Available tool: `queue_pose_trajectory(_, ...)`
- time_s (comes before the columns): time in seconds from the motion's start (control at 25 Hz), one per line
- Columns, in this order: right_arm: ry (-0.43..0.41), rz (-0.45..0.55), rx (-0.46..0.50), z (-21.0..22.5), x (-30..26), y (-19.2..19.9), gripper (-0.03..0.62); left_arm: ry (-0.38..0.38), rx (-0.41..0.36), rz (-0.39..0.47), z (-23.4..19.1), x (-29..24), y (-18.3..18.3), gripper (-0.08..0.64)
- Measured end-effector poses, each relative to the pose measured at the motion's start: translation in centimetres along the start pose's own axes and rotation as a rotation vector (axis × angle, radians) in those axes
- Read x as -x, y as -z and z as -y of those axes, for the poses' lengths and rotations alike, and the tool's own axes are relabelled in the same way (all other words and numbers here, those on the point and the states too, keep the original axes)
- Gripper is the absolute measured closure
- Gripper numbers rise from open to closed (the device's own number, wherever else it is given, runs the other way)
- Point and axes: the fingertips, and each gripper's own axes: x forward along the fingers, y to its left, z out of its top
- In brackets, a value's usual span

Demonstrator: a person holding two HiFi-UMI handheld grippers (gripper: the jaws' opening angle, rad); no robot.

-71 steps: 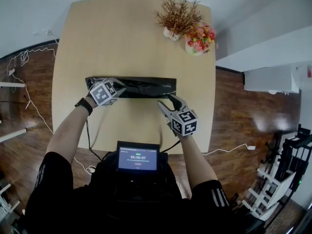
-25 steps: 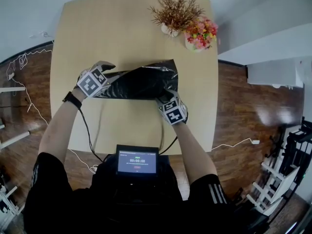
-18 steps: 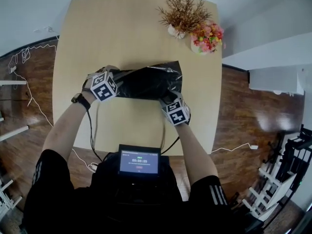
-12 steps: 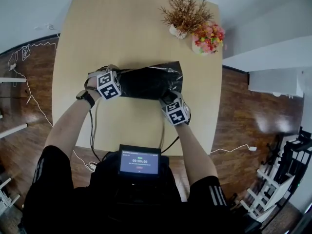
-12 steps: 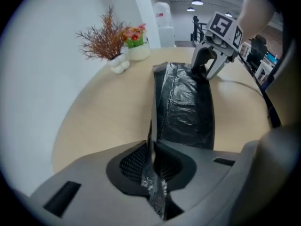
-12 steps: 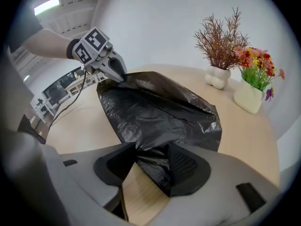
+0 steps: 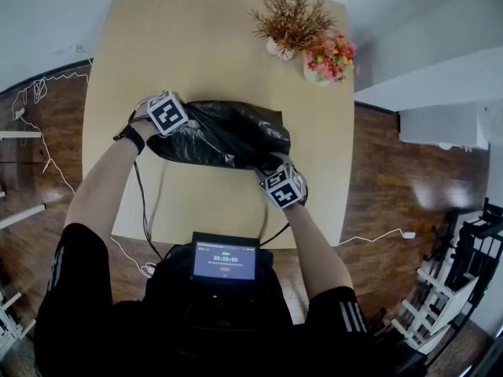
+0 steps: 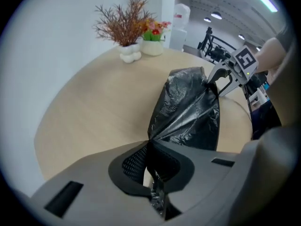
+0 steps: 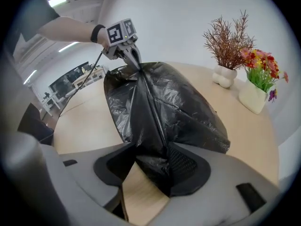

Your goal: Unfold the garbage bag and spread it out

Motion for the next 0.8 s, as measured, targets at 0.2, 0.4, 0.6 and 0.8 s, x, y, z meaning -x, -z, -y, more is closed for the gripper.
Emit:
queue_pose_trajectory(0.2, -0.006, -0.008, 0.018, -0.7, -0.1, 0.6, 0.368, 0.029, -0.008, -0.076, 0.2, -3.5, 0.1, 0.559)
queue_pose_trajectory(0.4, -0.008, -0.004, 0.013, -0.6, -0.2, 0.5, 0.368, 0.024, -0.039, -0.163, 0.7, -5.6, 1.5, 0.56)
queue_pose_trajectory(0.6, -0.003, 0.0, 0.011, -0.4, -0.5, 0.7, 0.368, 0.01, -0.006, -0.146, 0.1, -5.7, 1.3, 0.512)
queue_pose_trajectory(0.8, -0.01, -0.002, 0.011, -0.5, -0.6, 0.8, 0.368, 0.005, 0.041, -0.05, -0.1, -3.3, 0.1, 0.432)
